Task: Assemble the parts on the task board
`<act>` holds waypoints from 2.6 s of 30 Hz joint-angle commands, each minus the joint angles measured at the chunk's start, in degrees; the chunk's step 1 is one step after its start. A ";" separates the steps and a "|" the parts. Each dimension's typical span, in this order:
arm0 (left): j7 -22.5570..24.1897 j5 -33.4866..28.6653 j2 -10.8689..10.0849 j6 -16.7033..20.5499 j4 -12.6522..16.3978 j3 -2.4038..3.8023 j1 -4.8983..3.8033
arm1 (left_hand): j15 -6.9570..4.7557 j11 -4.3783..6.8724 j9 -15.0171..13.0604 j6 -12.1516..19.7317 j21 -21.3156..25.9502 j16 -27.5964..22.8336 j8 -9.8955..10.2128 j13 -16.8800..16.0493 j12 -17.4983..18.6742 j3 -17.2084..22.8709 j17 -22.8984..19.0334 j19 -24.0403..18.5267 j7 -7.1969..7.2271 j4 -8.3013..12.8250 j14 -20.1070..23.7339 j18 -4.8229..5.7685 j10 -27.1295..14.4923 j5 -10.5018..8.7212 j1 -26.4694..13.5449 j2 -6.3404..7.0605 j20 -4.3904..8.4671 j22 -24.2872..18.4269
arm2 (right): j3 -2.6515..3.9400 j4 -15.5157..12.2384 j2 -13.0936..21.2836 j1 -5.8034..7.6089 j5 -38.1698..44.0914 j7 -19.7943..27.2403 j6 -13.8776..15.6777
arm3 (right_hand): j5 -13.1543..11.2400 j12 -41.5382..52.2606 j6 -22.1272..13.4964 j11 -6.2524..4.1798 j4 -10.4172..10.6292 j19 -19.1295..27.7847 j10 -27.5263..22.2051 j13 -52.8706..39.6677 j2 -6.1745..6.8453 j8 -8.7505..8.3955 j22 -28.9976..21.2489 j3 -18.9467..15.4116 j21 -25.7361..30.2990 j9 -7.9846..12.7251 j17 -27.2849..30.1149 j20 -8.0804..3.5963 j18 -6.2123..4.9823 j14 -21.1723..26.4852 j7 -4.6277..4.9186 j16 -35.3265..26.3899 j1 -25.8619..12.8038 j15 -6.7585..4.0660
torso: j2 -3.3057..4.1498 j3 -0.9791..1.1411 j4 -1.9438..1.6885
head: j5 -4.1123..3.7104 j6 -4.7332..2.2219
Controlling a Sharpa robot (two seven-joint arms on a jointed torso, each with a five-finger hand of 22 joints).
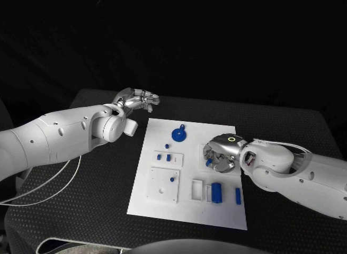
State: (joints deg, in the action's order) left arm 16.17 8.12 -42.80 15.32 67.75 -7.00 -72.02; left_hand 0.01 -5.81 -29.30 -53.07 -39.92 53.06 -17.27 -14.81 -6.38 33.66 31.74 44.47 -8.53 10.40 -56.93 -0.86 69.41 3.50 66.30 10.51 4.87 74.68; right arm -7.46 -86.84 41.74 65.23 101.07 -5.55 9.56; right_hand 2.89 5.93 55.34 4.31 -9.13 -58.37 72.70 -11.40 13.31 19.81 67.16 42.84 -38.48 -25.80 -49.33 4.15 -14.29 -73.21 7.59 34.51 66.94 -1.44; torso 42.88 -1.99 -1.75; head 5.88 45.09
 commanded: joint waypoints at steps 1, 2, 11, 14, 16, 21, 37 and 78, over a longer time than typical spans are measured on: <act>0.48 -0.22 0.11 -0.82 0.01 0.04 -0.03 | 0.03 -0.05 -0.09 0.39 0.26 -0.06 -0.19 0.06 -0.30 -0.32 0.08 0.51 -0.02 -0.03 -0.29 -0.66 -0.51 -0.39 -0.37 -0.12 0.73 0.10 | -0.05 0.01 -0.15 -0.18 1.08 -0.07 -0.78 | -0.10 0.29 0.53 0.00 0.25 -0.56 0.65 -0.18 0.00 0.33 0.41 0.87 -0.57 -0.09 -0.25 -0.08 -0.71 -0.36 -0.09 0.53 0.48 -0.42 | 0.00 0.01 0.05 | -0.03 0.10; 0.47 -0.22 0.10 -0.82 0.02 0.04 -0.03 | 0.03 -0.04 -0.09 0.39 0.26 -0.06 -0.19 0.06 -0.30 -0.32 0.08 0.52 -0.02 -0.04 -0.29 -0.66 -0.51 -0.38 -0.37 -0.12 0.73 0.10 | -0.05 0.00 -0.16 -0.18 1.09 -0.08 -0.77 | -0.10 0.29 0.59 -0.03 0.28 -0.59 0.71 -0.22 0.03 0.37 0.47 0.99 -0.68 -0.10 -0.32 -0.11 -0.71 -0.39 -0.12 0.61 0.42 -0.44 | 0.00 0.01 0.05 | -0.03 0.10; 0.40 -0.22 0.05 -0.84 -0.02 0.04 -0.03 | 0.01 -0.04 -0.10 0.40 0.26 -0.03 -0.20 0.06 -0.33 -0.32 0.12 0.55 -0.02 -0.02 -0.31 -0.67 -0.53 -0.38 -0.34 -0.14 0.74 0.13 | -0.06 -0.17 -0.13 -0.19 1.30 0.12 0.32 | -0.09 0.50 1.48 -0.42 0.19 -1.01 1.64 -0.66 -0.35 0.82 1.15 2.16 -1.93 -0.27 -1.23 -0.54 -0.71 -0.70 -0.51 1.79 0.38 -0.84 | -0.04 -0.01 -0.02 | -0.05 0.36; 0.40 -0.22 0.05 -0.83 -0.02 0.04 -0.03 | 0.01 -0.04 -0.10 0.40 0.26 -0.03 -0.20 0.06 -0.33 -0.32 0.12 0.55 -0.02 -0.02 -0.31 -0.68 -0.54 -0.38 -0.32 -0.15 0.75 0.14 | -0.06 -0.34 -0.07 -0.19 1.78 0.02 1.06 | -0.09 1.14 2.83 -1.04 -0.29 -1.81 3.05 -1.19 -1.37 1.52 1.73 3.81 -3.09 -0.56 -2.04 -1.04 -0.71 -1.39 -1.05 3.15 1.43 -1.43 | -0.04 0.00 0.00 | -0.04 0.35; 0.40 -0.22 0.04 -0.81 -0.03 0.04 -0.03 | 0.01 -0.04 -0.10 0.40 0.27 -0.02 -0.21 0.06 -0.34 -0.32 0.13 0.56 -0.01 -0.01 -0.31 -0.68 -0.54 -0.38 -0.32 -0.15 0.75 0.15 | -0.06 -0.53 0.02 -0.20 1.81 -0.09 1.48 | -0.08 1.39 3.57 -1.43 -0.62 -2.41 3.76 -1.68 -1.56 1.87 2.36 5.06 -4.28 -0.77 -2.87 -1.50 -0.71 -1.56 -1.33 4.52 1.29 -1.85 | -0.04 0.00 0.02 | -0.01 0.35; 0.42 -0.22 0.08 -0.76 -0.08 0.04 -0.03 | 0.00 -0.03 -0.10 0.40 0.27 -0.01 -0.21 0.06 -0.35 -0.33 0.15 0.58 -0.01 0.00 -0.32 -0.69 -0.55 -0.37 -0.30 -0.16 0.76 0.17 | -0.05 -1.03 0.33 -0.20 2.53 -0.57 3.11 | -0.09 1.72 4.38 -1.90 -1.00 -3.05 4.70 -2.61 -1.56 2.31 3.16 6.82 -5.95 -1.25 -3.84 -2.18 -0.71 -1.63 -1.71 6.51 1.02 -2.34 | -0.04 -0.02 -0.02 | -0.05 0.33; 0.47 -0.22 0.17 -0.61 -0.26 0.04 -0.03 | -0.01 -0.04 -0.11 0.41 0.27 0.02 -0.22 0.06 -0.37 -0.34 0.19 0.62 -0.02 0.00 -0.35 -0.69 -0.58 -0.37 -0.29 -0.20 0.76 0.21 | 1.80 -5.20 2.81 0.59 -0.54 -1.21 2.87 | -0.10 1.84 4.76 -2.14 -1.64 -3.49 5.14 -3.37 -2.04 2.59 3.59 6.83 -7.10 -1.71 -4.10 -2.68 -0.71 -1.67 -1.91 7.57 0.86 -2.58 | -0.10 -0.05 0.07 | 0.17 0.05; 0.49 -0.27 1.57 -0.29 -0.92 0.05 -0.08 | -0.02 -0.02 -0.13 0.43 0.35 0.06 -0.25 0.05 -0.50 -0.43 0.29 0.70 -0.02 0.00 -0.35 -0.71 -0.63 -0.37 -0.33 -0.21 0.78 0.33 | 0.48 -3.80 -14.93 -3.71 4.77 0.02 2.07 | -0.10 1.72 4.69 -2.17 -2.10 -3.50 5.11 -3.73 -2.29 2.58 3.67 7.02 -7.52 -1.94 -4.06 -2.86 -0.71 -1.60 -1.92 7.97 0.83 -2.62 | 0.02 -0.07 0.00 | 4.05 1.12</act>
State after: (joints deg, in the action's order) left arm 16.17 8.11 -41.38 15.30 66.60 -6.99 -72.03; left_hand 0.01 -5.84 -29.36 -53.07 -39.92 53.06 -17.27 -14.81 -6.61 33.66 31.98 44.85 -8.54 10.40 -56.93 -0.86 69.20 3.50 66.30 10.51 4.89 74.91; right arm -6.93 -90.80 27.05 61.79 104.73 -6.26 12.77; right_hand 2.61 7.50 59.51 2.05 -11.02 -61.94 77.37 -15.01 11.57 22.09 70.74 49.81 -45.71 -26.63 -53.35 1.65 -13.32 -74.88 5.61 42.15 67.93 -3.78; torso 42.89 -2.09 -1.82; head 9.79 46.05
